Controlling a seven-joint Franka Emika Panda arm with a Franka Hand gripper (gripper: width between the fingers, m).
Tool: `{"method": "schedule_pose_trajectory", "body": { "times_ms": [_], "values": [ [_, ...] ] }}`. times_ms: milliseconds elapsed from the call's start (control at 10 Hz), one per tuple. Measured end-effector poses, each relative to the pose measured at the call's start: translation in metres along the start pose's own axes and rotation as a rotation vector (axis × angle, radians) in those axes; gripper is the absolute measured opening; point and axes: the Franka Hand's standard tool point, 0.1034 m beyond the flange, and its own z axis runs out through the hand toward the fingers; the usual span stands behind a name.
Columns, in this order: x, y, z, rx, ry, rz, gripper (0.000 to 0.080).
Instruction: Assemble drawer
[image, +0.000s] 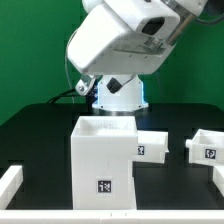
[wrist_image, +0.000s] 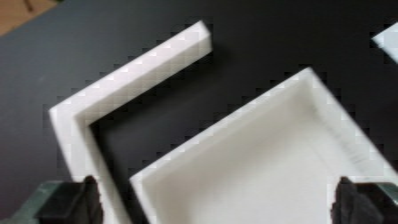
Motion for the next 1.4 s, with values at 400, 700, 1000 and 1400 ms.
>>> {"method": "schedule_pose_trajectory", "body": {
  "times_ms": [400, 700, 1000, 1400],
  "values": [
    [-0.004, 0.001, 0.003, 0.009, 0.004, 0.016, 0.0649],
    [-0.024, 0.002, 0.027, 0.144, 0.046, 0.230, 0.0649],
    [-0.030, 0.006, 0.029, 0.281, 0.111, 0.312, 0.0649],
    [-0.031, 0.011, 0.023, 0.272, 0.123, 0.317, 0.0649]
  ]
}}
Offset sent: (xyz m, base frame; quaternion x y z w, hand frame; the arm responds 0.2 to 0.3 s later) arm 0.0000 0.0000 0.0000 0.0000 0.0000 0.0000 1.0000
